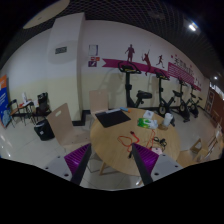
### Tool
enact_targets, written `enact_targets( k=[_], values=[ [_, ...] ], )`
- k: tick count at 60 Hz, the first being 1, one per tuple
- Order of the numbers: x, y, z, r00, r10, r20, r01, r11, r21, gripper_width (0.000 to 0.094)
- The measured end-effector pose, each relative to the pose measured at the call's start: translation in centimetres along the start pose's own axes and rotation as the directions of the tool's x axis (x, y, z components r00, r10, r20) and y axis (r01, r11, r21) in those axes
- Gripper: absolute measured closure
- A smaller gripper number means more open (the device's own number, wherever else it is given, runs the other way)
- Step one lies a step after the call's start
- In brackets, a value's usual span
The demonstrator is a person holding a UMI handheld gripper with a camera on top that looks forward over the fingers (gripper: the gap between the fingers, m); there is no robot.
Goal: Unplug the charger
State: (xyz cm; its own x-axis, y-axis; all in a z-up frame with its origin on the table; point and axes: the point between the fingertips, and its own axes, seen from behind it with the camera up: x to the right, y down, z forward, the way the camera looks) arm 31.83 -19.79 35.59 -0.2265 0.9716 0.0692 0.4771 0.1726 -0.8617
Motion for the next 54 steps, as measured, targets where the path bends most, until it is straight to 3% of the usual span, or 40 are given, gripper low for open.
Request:
enact_targets(
  k=[1, 13, 15, 34, 54],
  values=[
    [1.1, 2.4, 0.0, 1.000, 0.004, 0.000, -0.004, 1.000, 0.011, 0.0085],
    [6.5, 7.3, 0.6, 0.995, 0.044, -0.091, -0.046, 0.999, -0.025, 0.0084],
    [6.0, 5.8, 0.0, 0.992, 0.049, -0.119, -0.055, 0.997, -0.045, 0.0081],
    [14.9, 15.7, 0.4, 0.962, 0.116, -0.246, -0.133, 0.989, -0.057, 0.0089],
    [18.1, 20.4, 5.8, 0.957, 0.137, -0.256, -0.137, 0.990, 0.019, 0.0078]
  ],
)
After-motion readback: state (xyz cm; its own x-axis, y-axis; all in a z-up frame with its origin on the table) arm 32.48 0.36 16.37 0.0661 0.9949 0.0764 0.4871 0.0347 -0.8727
